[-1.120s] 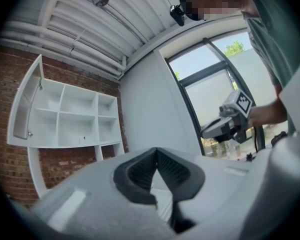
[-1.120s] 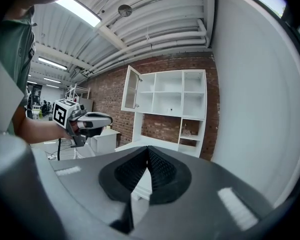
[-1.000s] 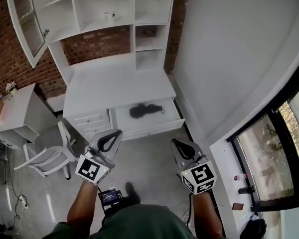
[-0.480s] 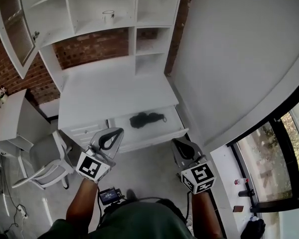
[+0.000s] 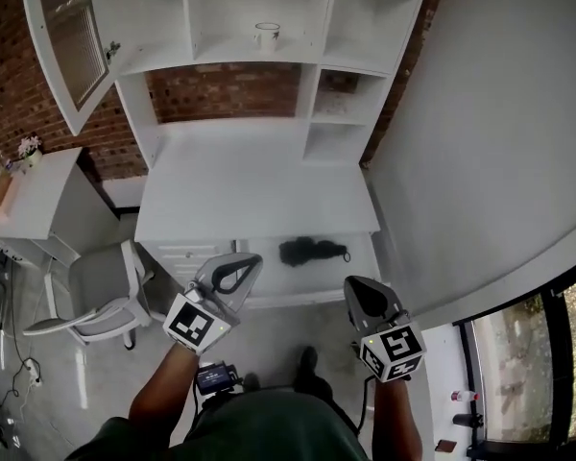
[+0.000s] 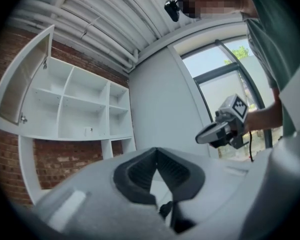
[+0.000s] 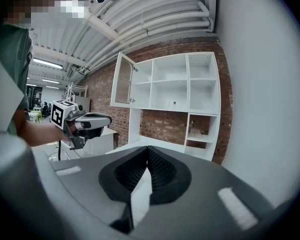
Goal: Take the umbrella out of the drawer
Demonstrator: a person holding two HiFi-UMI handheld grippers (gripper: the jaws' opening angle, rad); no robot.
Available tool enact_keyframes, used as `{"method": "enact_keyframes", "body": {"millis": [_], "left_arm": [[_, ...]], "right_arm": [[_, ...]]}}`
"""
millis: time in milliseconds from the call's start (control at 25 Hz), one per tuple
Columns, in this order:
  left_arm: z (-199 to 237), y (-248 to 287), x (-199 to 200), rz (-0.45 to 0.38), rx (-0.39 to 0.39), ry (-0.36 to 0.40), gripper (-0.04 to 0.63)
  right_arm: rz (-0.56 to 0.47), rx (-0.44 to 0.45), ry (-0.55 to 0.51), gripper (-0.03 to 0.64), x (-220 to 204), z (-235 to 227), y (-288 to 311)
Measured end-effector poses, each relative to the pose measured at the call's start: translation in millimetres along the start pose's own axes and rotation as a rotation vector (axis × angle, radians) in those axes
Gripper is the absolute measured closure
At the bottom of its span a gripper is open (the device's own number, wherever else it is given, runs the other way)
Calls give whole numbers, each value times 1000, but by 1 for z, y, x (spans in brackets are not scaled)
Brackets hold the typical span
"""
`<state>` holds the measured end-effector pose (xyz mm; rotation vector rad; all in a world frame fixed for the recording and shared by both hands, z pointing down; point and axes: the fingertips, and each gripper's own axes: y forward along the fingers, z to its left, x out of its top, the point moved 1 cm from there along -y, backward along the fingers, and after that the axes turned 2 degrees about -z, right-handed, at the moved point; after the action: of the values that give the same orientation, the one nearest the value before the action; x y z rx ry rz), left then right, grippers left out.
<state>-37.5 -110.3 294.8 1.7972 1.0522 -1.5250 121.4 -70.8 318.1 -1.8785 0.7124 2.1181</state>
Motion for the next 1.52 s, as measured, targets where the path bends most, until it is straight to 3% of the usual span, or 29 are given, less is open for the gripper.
{"method": "enact_keyframes", "body": {"millis": [400,680,1120,1520], "left_arm": [[46,54,-17,50,176,-13,595],[58,102,-45,116,276,-29,595],[80,127,-90,197,359,-65,595],[125,124,-157,223,354,-162,595]], "right_arm": [[-10,188,5,611,-3,-67,76],[28,302,9,611,-31,-125,121],[194,433,30,611,-125,-157,195],[474,457,-107,542,-249,-160,281]]}}
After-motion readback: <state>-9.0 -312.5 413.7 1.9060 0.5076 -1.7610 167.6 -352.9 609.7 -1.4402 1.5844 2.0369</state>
